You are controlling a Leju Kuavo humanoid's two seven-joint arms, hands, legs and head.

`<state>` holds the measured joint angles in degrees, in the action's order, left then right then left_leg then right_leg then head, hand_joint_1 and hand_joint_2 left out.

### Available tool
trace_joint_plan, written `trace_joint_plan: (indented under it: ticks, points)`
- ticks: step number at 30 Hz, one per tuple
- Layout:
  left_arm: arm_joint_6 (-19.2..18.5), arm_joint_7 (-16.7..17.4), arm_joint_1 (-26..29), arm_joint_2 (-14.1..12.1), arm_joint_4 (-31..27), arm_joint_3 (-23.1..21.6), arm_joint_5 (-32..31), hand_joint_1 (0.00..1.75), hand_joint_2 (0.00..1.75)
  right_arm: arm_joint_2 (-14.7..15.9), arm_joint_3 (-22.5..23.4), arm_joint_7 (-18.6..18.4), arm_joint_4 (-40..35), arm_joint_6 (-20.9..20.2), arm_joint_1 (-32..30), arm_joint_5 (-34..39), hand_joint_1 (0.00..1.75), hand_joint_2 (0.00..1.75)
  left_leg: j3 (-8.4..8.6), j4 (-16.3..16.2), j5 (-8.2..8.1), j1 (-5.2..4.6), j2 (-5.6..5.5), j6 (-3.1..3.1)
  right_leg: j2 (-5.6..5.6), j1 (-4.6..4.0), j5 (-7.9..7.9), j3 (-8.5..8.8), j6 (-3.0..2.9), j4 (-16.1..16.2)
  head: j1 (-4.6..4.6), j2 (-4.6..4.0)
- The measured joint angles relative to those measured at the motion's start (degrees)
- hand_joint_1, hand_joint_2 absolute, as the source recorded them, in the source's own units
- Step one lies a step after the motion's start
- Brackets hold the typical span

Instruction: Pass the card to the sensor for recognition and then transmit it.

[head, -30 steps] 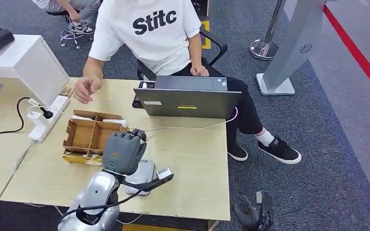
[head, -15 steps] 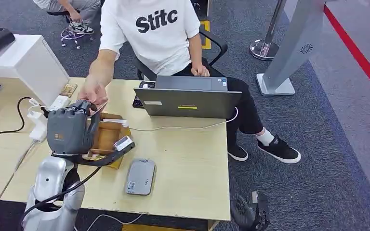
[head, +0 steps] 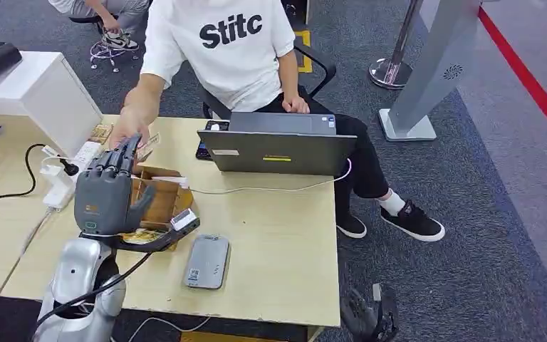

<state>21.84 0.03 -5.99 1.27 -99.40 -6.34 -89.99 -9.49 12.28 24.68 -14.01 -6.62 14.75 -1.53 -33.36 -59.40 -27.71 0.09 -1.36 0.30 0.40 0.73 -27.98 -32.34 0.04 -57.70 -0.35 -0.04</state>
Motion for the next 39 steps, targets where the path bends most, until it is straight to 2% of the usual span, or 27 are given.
trace_joint_plan:
  ticks: [2, 4, 6, 10, 12, 13, 16, 20, 21, 23, 25, 28, 30, 34, 39]
  points:
    - [0.2, 1.2, 0.5, -0.9, 0.8, -2.0, 0.0, 0.00, 1.75, 0.0, 0.4, 0.1, 0.0, 0.0, 0.0, -0.3, 0.00, 1.75, 0.00, 0.0, 0.00, 0.00, 0.00, 0.00, 0.00, 0.00, 0.00, 0.00, 0.00, 0.0, 0.00, 0.00]
    - [-0.5, 0.8, 1.1, -1.4, 1.5, -3.7, 0.0, 0.00, 1.75, 0.0, 0.7, 0.4, 0.0, -0.1, 0.0, -0.3, 0.00, 1.75, -0.01, 0.0, 0.00, 0.00, 0.00, 0.00, 0.00, 0.00, 0.00, 0.00, 0.00, 0.0, 0.00, 0.00]
    - [-2.7, -1.5, 1.7, -2.0, 2.7, -5.6, 0.4, 0.00, 1.75, 0.0, 1.2, 0.8, 0.0, -0.6, 0.0, -0.3, 0.00, 1.75, -0.01, 0.0, 0.00, -0.01, 0.00, 0.00, 0.00, 0.01, 0.00, 0.00, 0.00, 0.0, 0.00, 0.00]
    - [-7.3, -6.7, 5.2, -4.2, 6.7, -8.2, 7.0, 0.00, 1.75, 0.0, 2.4, 1.5, 0.0, -1.1, -0.2, -0.3, 0.00, 1.75, 0.00, 0.0, -0.03, -0.01, 0.14, -0.02, 0.16, 0.01, 0.00, -0.03, 0.00, 0.0, 0.02, 0.00]
    - [-7.6, -7.1, 7.0, -5.2, 7.6, -8.6, 8.2, 0.00, 1.75, 0.0, 2.7, 1.8, 0.0, -1.2, -0.4, -0.3, 0.00, 1.75, -0.02, 0.0, -0.03, 0.00, 0.15, -0.02, 0.16, 0.01, 0.00, -0.07, 0.00, 0.0, 0.00, 0.00]
    - [-7.8, -7.4, 7.7, -6.7, 8.9, -9.3, 8.8, 0.00, 1.75, 0.0, 3.2, 1.8, 0.0, -1.3, -0.4, -0.3, 0.00, 1.75, -0.02, 0.0, -0.03, 0.00, 0.13, -0.02, 0.15, 0.01, -0.01, -0.07, -0.01, 0.0, 0.00, 0.00]
    - [-7.9, -7.1, 9.7, -8.9, 10.3, -9.9, 9.4, 0.00, 1.75, 0.0, 3.8, 1.8, 0.0, -1.7, -0.5, -0.5, 0.00, 1.75, -0.02, 0.0, -0.03, 0.02, 0.14, -0.02, 0.15, 0.00, -0.02, -0.08, -0.02, 0.0, -0.02, 0.00]
    - [-5.3, -4.1, 11.4, -10.8, 10.8, -10.1, 5.8, 0.00, 1.75, 0.0, 4.7, 1.9, 0.0, -1.7, -0.7, -0.6, 0.00, 1.75, -0.03, 0.0, -0.02, 0.03, 0.12, -0.03, 0.13, -0.01, -0.02, -0.08, -0.03, 0.0, 0.00, 0.00]
    - [-2.1, -1.1, 11.4, -11.9, 10.8, -10.2, 1.9, 0.00, 1.75, 0.0, 4.9, 1.9, 0.0, -1.7, -0.8, -0.9, 0.00, 1.75, -0.03, 0.0, -0.02, 0.03, 0.12, -0.03, 0.12, -0.01, -0.02, -0.08, -0.03, 0.0, 0.00, 0.00]
    - [0.4, 3.5, 11.2, -13.5, 10.8, -10.9, 0.6, 0.00, 1.75, 0.0, 5.2, 1.9, 0.0, -1.7, -0.8, -1.6, 0.00, 1.75, -0.02, 0.0, -0.02, 0.03, 0.12, -0.03, 0.12, -0.02, -0.02, -0.07, -0.03, 0.0, 0.02, 0.00]
    - [1.9, 4.6, 11.1, -14.1, 10.8, -10.9, 0.3, 0.00, 1.75, 0.0, 5.7, 1.9, 0.0, -1.8, -0.8, -2.1, 0.00, 1.75, -0.02, 0.0, 0.01, 0.03, 0.10, 0.00, 0.09, -0.01, -0.01, -0.07, -0.02, 0.0, -0.09, 0.00]
    - [3.5, 8.3, 10.9, -15.2, 10.8, -10.8, 0.2, 0.00, 1.75, -0.1, 6.1, 1.9, 0.0, -1.8, -0.8, -2.8, 0.00, 1.75, -0.04, 0.0, 0.02, 0.04, 0.09, -0.03, 0.10, -0.02, -0.01, -0.05, -0.02, 0.0, 0.11, 0.00]
    - [4.4, 8.1, 10.9, -15.7, 10.9, -10.1, 0.2, 0.00, 1.75, -0.3, 6.4, 1.9, 0.0, -1.7, -0.9, -3.3, 0.00, 1.75, -0.04, 0.0, 0.02, 0.02, 0.09, -0.02, 0.09, -0.01, -0.01, -0.05, -0.02, 0.0, 0.11, 0.00]
    - [4.6, 4.0, 11.0, -14.9, 12.0, -6.8, 0.2, 0.00, 1.75, -0.6, 6.9, 1.9, 0.0, -1.8, -0.8, -4.0, 0.00, 1.75, -0.05, 0.0, 0.01, 0.02, 0.06, -0.03, 0.07, -0.01, -0.01, -0.05, -0.02, 0.0, 0.11, 0.00]
    - [4.8, 3.1, 11.0, -13.7, 15.0, -2.8, 0.2, 0.00, 1.75, -0.8, 7.6, 1.9, 0.0, -2.0, -0.9, -4.6, 0.00, 1.75, -0.05, 0.0, 0.02, 0.03, 0.06, -0.03, 0.06, -0.01, -0.01, -0.06, -0.02, 0.0, 0.11, 0.00]
